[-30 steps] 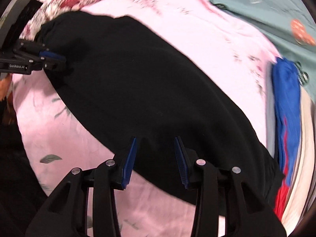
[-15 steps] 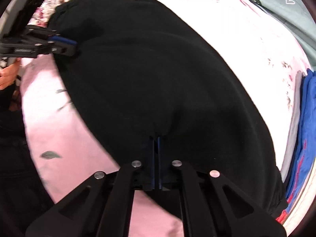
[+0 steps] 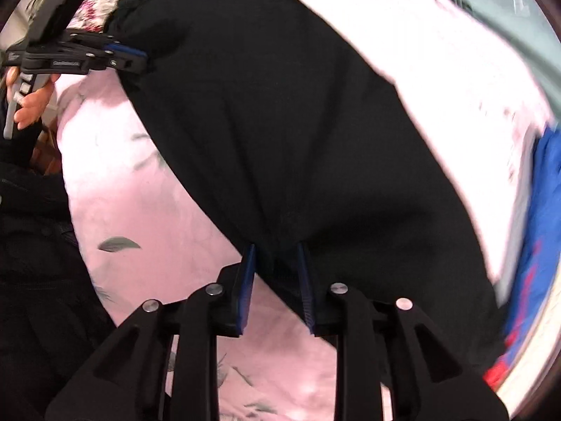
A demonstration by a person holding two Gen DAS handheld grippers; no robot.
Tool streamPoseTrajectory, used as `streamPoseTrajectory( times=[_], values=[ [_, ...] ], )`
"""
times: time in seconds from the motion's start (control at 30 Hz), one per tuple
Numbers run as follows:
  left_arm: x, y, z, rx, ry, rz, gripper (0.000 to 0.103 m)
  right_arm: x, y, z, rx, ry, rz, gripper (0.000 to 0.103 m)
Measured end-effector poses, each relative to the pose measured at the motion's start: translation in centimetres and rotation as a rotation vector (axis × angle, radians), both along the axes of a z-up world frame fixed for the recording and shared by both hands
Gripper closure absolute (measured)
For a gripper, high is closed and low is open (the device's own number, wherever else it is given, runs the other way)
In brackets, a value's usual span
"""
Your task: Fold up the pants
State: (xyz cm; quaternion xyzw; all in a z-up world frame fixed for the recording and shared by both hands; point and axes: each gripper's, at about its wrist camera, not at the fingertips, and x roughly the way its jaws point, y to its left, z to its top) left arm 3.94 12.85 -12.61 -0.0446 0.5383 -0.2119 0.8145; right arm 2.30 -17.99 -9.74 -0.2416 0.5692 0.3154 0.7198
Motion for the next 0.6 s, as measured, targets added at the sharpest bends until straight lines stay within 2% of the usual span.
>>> streamPoseTrajectory(
  times=[0.1,0.17,0.23,0.33,0.47,0.6],
  values=[
    [-0.1,-0.2,1.3,-0.028,-0.038,-0.011,0.077,1.5,2.4,3.7,0.084,-0.082,0.025,0.06],
    [0.3,-0.6,1.9,-0.051,-0.057,-0.014,0.075,3.7,4.5,5.2,0.141,-0.135,0.012,0.057],
    [1.1,-1.3,1.9,-0.04,-0.064,-0.011,0.075,7.4,6.4,6.0,0.196,-0.141,-0.031,0.057],
    [2.4,-1.5,0.8,0.011,-0.041,0.007,0.075,14.0,10.5,4.9,0.239,-0.11,-0.102,0.057],
    [3.2,-0.4,-0.4,-0.02,0.013,0.022,0.075,20.6,16.2,2.6,0.205,-0.047,-0.101,0.057],
    [3.2,-0.1,-1.1,-0.042,0.019,0.015,0.075,22.8,18.3,-0.2,0.166,0.032,-0.061,0.057]
  ],
)
